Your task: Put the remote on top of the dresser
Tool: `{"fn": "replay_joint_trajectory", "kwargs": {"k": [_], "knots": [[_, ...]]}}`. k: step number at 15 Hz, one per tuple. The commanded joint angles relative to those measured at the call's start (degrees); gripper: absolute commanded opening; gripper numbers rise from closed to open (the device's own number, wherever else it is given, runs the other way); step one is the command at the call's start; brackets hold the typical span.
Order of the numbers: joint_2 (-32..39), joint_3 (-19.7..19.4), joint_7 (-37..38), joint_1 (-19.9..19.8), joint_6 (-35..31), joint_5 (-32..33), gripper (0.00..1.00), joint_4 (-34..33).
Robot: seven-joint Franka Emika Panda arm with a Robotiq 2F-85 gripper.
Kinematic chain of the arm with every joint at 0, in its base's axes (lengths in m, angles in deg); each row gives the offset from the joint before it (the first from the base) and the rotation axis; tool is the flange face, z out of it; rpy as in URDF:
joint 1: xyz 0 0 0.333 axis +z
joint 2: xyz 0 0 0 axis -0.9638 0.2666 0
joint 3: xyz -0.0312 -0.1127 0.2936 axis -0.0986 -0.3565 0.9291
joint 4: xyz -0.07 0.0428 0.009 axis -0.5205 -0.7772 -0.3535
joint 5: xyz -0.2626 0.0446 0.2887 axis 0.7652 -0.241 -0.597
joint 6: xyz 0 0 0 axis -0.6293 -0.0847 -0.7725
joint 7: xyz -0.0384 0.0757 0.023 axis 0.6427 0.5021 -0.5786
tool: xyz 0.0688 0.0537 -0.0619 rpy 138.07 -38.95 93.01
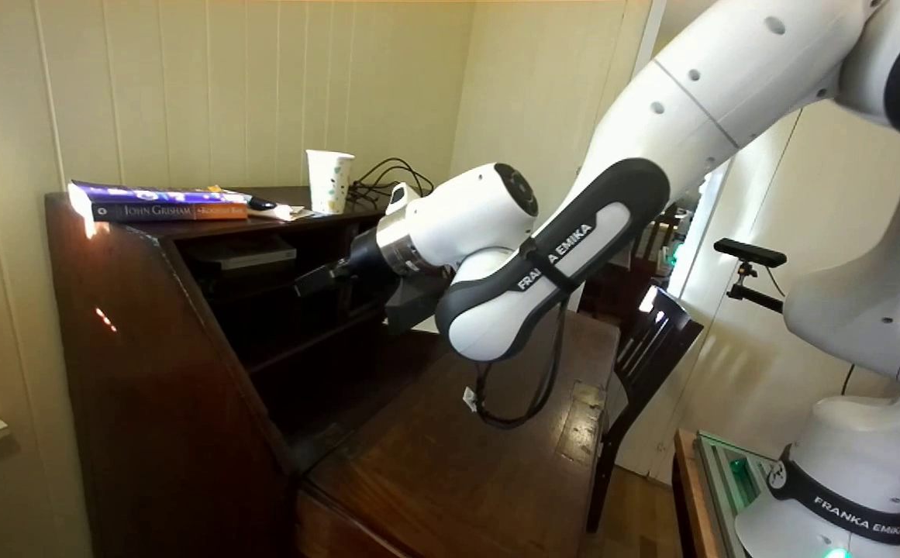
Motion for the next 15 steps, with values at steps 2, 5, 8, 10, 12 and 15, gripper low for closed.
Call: {"fn": "replay_joint_trajectory", "kwargs": {"k": [2, 5, 8, 10, 12, 15], "knots": [[-10.8, 6.0, 2.0, -8.1, 3.7, -0.2, 1.00, -16.0], [-8.9, 6.4, 0.3, -7.9, 3.6, 0.0, 1.00, -13.9], [-10.6, 7.3, 0.3, -8.7, 4.6, 0.0, 1.00, -16.9], [-11.4, 7.2, 1.1, -8.4, 3.6, -1.0, 1.00, -17.7], [-11.8, 7.6, 1.1, -8.5, 3.6, -1.0, 1.00, -18.6], [-11.9, 8.3, 1.0, -8.7, 4.1, -0.7, 1.00, -19.9]]}}
